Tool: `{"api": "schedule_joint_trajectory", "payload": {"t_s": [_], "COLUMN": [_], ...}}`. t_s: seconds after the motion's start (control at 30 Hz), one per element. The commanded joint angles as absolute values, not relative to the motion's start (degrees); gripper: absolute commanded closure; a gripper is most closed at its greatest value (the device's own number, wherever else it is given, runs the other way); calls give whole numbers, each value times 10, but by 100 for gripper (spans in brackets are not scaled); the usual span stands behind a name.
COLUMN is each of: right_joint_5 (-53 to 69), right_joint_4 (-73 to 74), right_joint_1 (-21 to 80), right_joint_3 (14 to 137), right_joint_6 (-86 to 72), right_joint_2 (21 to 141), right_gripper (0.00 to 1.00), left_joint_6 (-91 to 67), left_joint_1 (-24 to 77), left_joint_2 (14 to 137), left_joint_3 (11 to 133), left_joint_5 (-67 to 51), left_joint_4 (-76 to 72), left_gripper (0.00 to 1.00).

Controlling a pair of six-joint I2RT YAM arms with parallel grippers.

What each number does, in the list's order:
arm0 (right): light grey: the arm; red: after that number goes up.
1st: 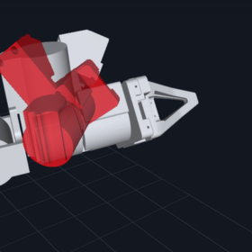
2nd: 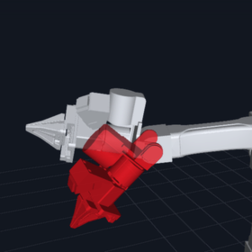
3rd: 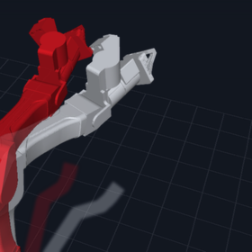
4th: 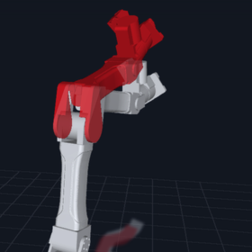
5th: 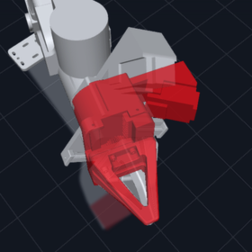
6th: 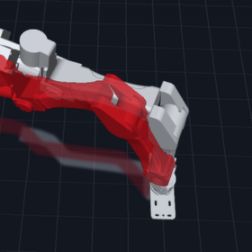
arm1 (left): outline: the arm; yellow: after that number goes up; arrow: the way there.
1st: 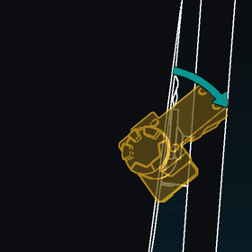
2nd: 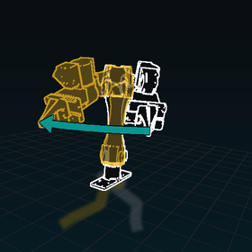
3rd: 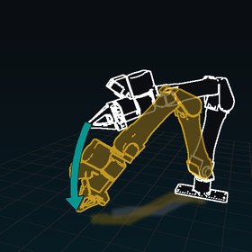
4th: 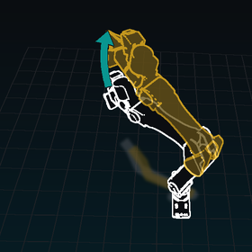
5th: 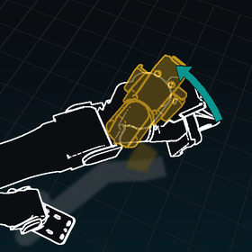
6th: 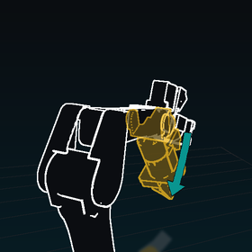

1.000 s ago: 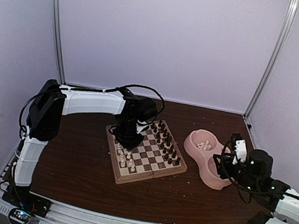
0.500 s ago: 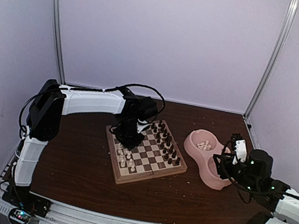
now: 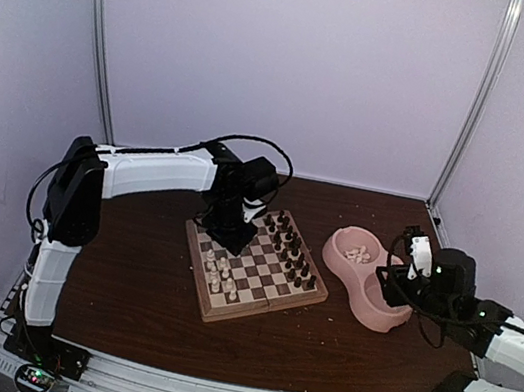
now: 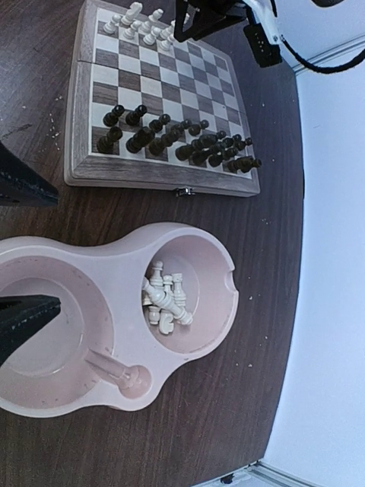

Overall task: Set up the chess pieces on the board
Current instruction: Place the pawn at e2, then pick up the chess pile from the center of the board.

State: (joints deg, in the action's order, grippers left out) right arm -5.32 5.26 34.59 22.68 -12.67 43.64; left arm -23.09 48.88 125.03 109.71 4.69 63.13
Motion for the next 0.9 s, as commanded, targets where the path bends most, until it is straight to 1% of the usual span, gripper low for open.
{"api": "schedule_joint_trajectory", "payload": {"t_s": [0.0, 0.13, 0.23, 0.33, 0.47, 0.53, 0.6, 0.63, 0.7, 0.73, 0.87], "right_joint_5": [-108, -113, -87, -45, -26, -26, -25, -25, -23, -20, -14], "right_joint_4": [181, 280, 333, 365, 383, 385, 385, 384, 379, 374, 378], "right_joint_1": [343, 332, 314, 294, 277, 270, 264, 261, 255, 251, 240], "right_joint_3": [344, 455, 512, 560, 615, 637, 656, 664, 677, 682, 724], "right_joint_6": [-152, -157, -169, -181, -206, -229, -247, -256, -272, -278, -296], "right_joint_2": [473, 534, 584, 635, 711, 748, 784, 800, 835, 849, 917], "right_gripper": [62, 67, 68, 68, 68, 68, 68, 68, 68, 68, 68], "left_joint_6": [-223, -222, -216, -207, -204, -206, -212, -214, -222, -227, -243], "left_joint_1": [484, 488, 497, 509, 518, 518, 518, 518, 517, 517, 511], "left_joint_2": [1195, 1161, 1128, 1080, 1004, 960, 914, 888, 840, 816, 740], "left_joint_3": [1130, 1136, 1130, 1108, 1038, 991, 937, 907, 851, 823, 732], "left_joint_5": [50, 64, 91, 124, 144, 146, 150, 154, 166, 172, 184], "left_joint_4": [636, 635, 634, 616, 557, 516, 475, 454, 415, 400, 352], "left_gripper": [64, 63, 62, 58, 52, 46, 35, 28, 6, 3, 2]}}
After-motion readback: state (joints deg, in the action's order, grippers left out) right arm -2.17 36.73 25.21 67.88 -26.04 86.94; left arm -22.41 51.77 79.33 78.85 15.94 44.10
